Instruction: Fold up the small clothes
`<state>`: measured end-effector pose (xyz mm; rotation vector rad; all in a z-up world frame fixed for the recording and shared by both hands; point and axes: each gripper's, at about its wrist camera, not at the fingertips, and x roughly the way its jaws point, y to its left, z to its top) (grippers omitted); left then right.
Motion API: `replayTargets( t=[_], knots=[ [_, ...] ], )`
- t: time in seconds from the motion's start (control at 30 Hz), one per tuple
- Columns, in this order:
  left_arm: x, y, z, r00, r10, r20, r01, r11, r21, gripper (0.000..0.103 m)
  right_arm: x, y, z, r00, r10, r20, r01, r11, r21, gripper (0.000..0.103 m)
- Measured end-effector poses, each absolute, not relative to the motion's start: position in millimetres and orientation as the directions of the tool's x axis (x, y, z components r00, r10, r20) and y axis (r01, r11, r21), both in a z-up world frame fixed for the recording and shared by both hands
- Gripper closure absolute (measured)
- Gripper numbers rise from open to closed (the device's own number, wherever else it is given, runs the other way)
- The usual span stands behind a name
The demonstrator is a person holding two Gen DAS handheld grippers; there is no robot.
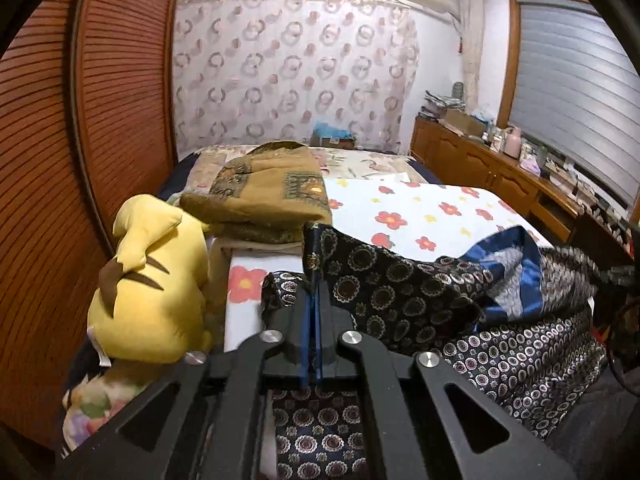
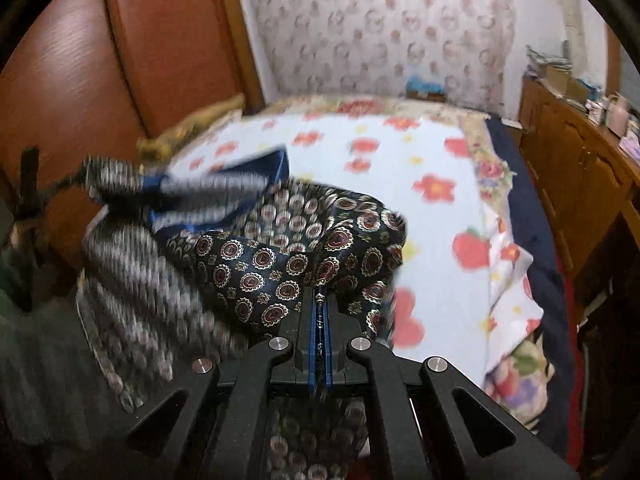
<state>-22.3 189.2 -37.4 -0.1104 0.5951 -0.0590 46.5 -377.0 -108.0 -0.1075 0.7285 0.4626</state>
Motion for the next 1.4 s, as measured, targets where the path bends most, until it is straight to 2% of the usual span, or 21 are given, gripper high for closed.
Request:
replayTargets(
  t=[0.1, 0.17, 0.2, 0.27, 0.33, 0.53, 0.7, 0.83, 1.4],
  knots=[
    [-23.1, 196.7, -35.7, 0.828, -0.069, -0.556, 0.002, 0.993, -0.12, 0.088, 50.5, -378.1, -103.3, 0.647, 0.347, -0.68, -0.441, 0.897, 0.038, 0.101],
    [-22.0, 202.7, -31.8, 0.835, -0.05, -0.548, -0.012, 0.994, -0.109, 0.066, 57.2, -386.0, -88.4, 0.67, 0.338, -0.66, -0.427, 0.904, 0.03, 0.092],
    [-19.4, 206.0, -28.4, 0.839, -0.054, -0.542, -0.007, 0.994, -0.11, 0.059, 53.6, -390.1, -78.0, 0.694, 0.325, -0.642, -0.412, 0.911, 0.015, 0.087],
    [-13.7, 210.1, -22.6, 0.847, -0.054, -0.528, -0.003, 0.994, -0.106, 0.054, 58.4, -399.1, -61.5, 0.735, 0.287, -0.615, -0.374, 0.927, -0.014, 0.069],
    [-2.1, 213.2, -19.9, 0.848, -0.04, -0.528, -0.011, 0.995, -0.095, 0.048, 62.3, -404.3, -51.5, 0.765, 0.264, -0.588, -0.353, 0.935, -0.039, 0.061],
    [42.7, 214.0, -39.0, 0.805, -0.033, -0.592, -0.016, 0.997, -0.077, 0.048, 101.1, -408.8, -53.2, 0.797, 0.208, -0.566, -0.282, 0.959, -0.044, 0.055],
    [68.0, 211.6, -75.6, 0.738, -0.059, -0.673, -0.009, 0.995, -0.098, 0.048, 139.1, -389.0, -86.3, 0.763, 0.223, -0.606, -0.268, 0.963, 0.017, 0.055],
    [73.2, 213.6, -93.8, 0.704, -0.067, -0.707, -0.017, 0.994, -0.111, 0.048, 157.5, -383.5, -92.5, 0.736, 0.238, -0.634, -0.276, 0.96, 0.04, 0.054],
    [75.6, 209.0, -120.3, 0.641, -0.089, -0.763, -0.004, 0.993, -0.119, 0.048, 169.7, -383.2, -114.7, 0.651, 0.27, -0.71, -0.312, 0.947, 0.074, 0.053]
  ],
)
